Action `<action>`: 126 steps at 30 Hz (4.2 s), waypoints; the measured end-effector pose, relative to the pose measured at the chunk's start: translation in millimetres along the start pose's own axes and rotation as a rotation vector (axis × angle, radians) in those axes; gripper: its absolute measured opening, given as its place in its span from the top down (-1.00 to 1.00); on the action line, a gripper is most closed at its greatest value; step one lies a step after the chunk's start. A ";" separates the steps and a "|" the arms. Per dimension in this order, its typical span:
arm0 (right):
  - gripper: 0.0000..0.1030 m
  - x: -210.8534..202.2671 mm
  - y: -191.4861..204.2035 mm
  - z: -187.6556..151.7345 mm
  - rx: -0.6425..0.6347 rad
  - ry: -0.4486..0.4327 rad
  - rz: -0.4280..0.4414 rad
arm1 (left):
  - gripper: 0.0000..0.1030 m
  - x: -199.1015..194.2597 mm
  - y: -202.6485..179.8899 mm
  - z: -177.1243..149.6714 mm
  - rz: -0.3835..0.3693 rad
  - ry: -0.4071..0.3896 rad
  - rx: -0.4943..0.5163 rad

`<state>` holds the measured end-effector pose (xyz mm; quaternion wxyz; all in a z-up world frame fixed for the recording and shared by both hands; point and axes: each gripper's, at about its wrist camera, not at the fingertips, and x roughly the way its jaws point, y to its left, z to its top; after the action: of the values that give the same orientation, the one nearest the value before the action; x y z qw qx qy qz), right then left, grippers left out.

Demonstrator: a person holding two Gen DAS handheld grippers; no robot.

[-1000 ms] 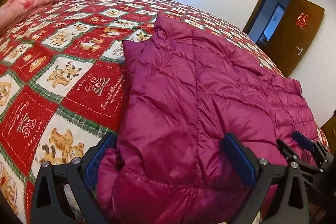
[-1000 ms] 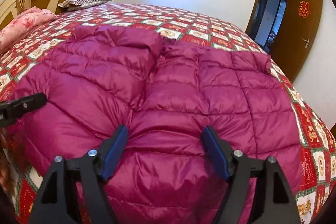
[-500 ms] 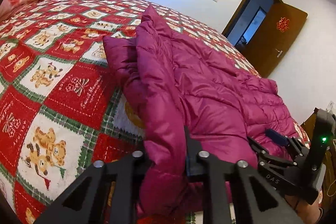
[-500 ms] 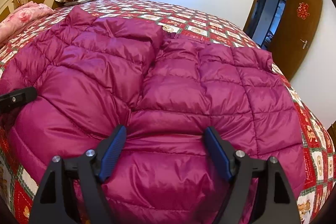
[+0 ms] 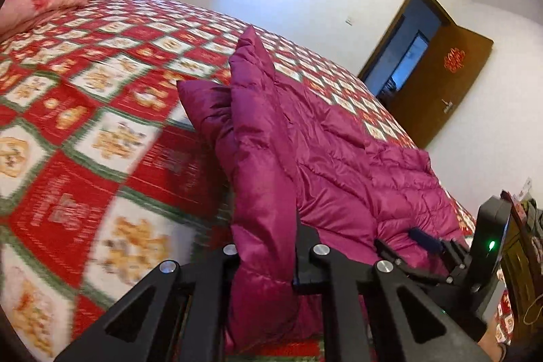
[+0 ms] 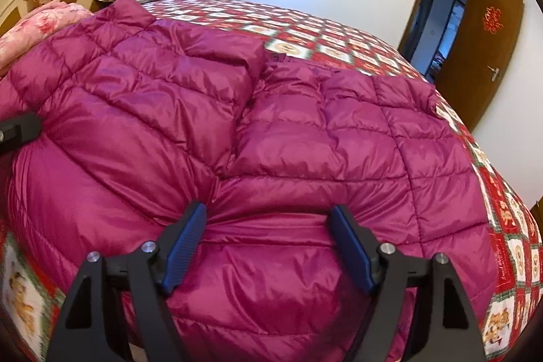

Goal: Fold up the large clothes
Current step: 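Grasp the jacket side with the left tool and lift it, then fold the lifted jacket side over with the left tool toward the right tool, then grasp the folded jacket end with the right tool while the left tool grips it too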

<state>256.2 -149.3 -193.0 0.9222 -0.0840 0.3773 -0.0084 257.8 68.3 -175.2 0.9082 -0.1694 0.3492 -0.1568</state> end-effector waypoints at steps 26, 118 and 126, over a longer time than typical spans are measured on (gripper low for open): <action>-0.57 -25.8 -202.2 -38.0 0.384 -0.002 -0.178 | 0.81 22.4 -226.8 15.7 -0.060 -0.007 0.558; 0.16 58.5 -127.0 35.2 0.391 0.038 0.032 | -0.98 198.9 -155.9 41.4 0.235 0.138 0.399; 0.16 59.1 -125.3 34.2 0.389 0.035 0.025 | -0.98 200.1 -156.2 40.1 0.240 0.141 0.403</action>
<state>328.3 -272.3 -189.8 0.9144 0.1006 0.3856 -0.0709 400.8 -144.0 -198.3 0.9092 0.0691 0.3910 -0.1256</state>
